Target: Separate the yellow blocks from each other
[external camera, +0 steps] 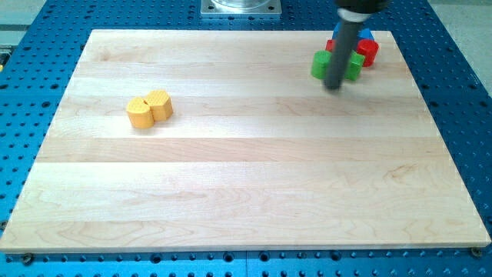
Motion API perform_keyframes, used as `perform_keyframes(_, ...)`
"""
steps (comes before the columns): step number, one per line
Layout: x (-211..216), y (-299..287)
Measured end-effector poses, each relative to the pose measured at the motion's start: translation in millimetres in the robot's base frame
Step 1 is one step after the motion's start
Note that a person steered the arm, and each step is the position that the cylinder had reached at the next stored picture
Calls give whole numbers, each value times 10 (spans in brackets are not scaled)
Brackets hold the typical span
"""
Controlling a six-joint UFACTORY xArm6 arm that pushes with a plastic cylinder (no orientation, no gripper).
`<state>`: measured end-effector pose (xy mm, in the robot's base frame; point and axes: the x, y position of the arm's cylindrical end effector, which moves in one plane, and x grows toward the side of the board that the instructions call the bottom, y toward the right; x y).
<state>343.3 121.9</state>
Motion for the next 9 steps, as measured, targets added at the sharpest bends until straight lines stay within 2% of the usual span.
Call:
perform_keyframes(1,57,-786)
perform_keyframes(3,57,-1046)
perform_keyframes(4,57,-1995)
perform_keyframes(6,466,-2185)
perform_keyframes(7,298,-2291)
perform_keyframes(9,259,-2677)
